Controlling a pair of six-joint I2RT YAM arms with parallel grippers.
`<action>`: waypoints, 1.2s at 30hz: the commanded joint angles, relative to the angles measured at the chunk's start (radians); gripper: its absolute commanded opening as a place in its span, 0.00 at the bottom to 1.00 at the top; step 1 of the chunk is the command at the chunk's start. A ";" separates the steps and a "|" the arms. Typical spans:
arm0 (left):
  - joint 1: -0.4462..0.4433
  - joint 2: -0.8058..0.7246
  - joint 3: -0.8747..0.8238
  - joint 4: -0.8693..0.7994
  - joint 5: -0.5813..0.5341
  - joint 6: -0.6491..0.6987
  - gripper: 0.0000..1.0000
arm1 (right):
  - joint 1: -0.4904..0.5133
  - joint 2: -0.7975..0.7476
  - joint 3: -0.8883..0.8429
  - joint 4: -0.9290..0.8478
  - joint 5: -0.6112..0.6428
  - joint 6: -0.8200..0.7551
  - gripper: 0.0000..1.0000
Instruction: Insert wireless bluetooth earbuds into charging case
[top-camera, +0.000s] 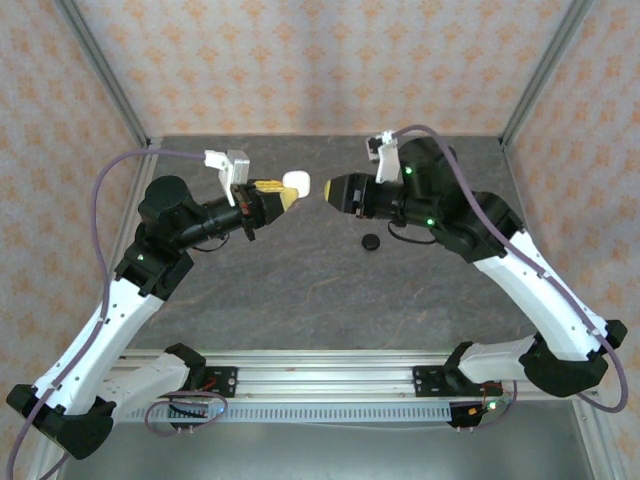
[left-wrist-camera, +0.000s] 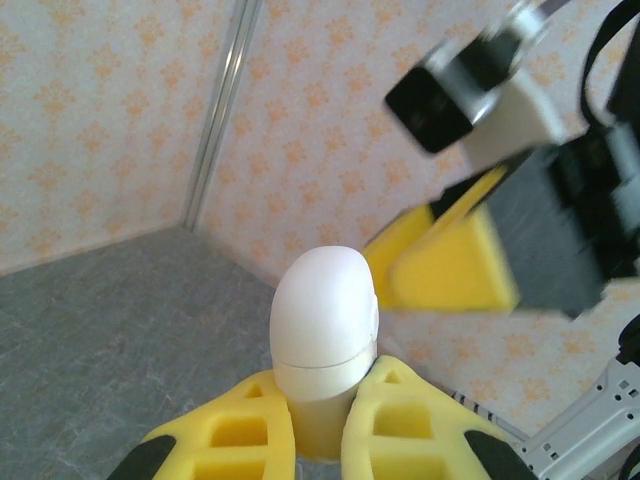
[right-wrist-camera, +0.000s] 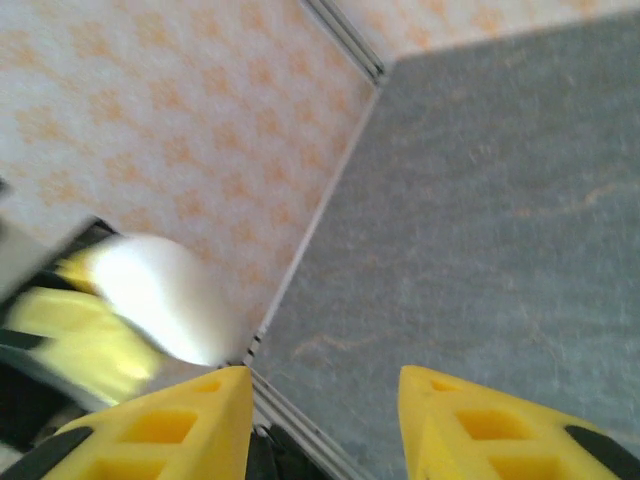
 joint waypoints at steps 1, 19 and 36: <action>-0.006 -0.008 -0.007 -0.025 0.022 0.032 0.00 | -0.002 0.042 0.074 0.007 -0.021 -0.021 0.46; -0.013 0.018 -0.002 -0.004 0.004 0.019 0.00 | 0.001 0.101 -0.035 0.084 -0.153 0.049 0.48; -0.011 0.168 -0.228 -0.076 -0.123 0.035 0.00 | -0.047 -0.182 -0.402 0.028 0.451 -0.024 0.76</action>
